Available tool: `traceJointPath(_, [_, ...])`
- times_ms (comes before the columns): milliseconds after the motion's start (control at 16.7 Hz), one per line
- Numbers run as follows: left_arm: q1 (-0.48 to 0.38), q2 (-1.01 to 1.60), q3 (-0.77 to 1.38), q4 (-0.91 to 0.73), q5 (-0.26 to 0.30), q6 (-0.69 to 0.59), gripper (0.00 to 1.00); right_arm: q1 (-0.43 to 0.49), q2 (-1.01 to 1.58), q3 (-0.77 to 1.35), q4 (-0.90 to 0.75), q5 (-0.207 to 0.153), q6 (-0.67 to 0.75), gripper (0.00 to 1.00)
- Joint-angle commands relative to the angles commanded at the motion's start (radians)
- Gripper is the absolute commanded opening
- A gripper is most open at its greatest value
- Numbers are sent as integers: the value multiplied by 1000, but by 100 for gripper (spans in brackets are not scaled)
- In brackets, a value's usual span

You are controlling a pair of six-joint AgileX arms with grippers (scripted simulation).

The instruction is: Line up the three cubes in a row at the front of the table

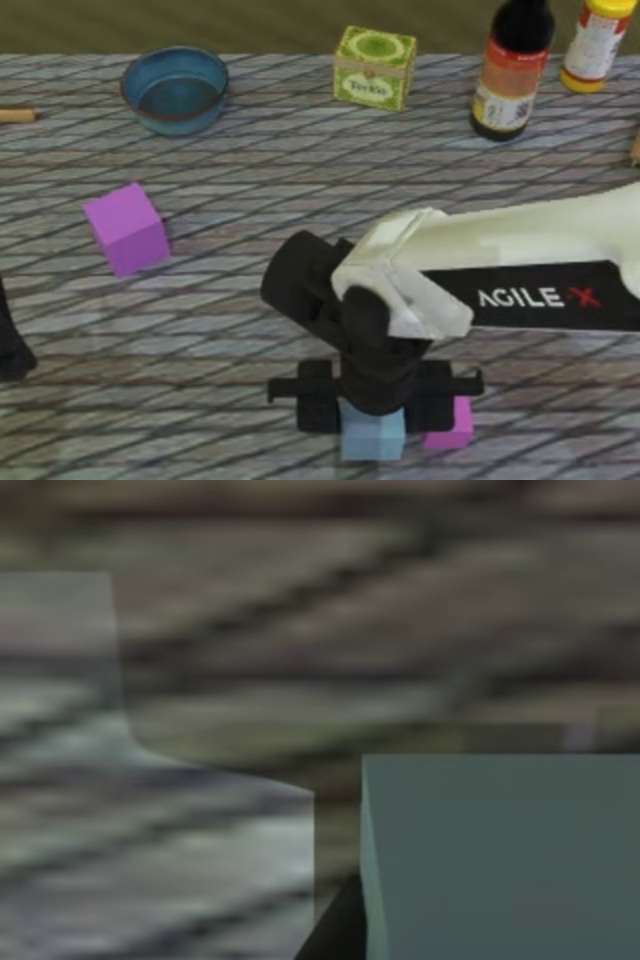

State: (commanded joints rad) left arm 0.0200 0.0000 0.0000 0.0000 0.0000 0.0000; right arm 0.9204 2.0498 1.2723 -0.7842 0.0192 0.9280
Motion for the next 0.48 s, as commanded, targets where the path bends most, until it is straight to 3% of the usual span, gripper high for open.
traceJointPath(240, [0,0,0,0,0,0,100,0,0,0,0,0,0,98])
traceJointPath(480, [0,0,0,0,0,0,100,0,0,0,0,0,0,100])
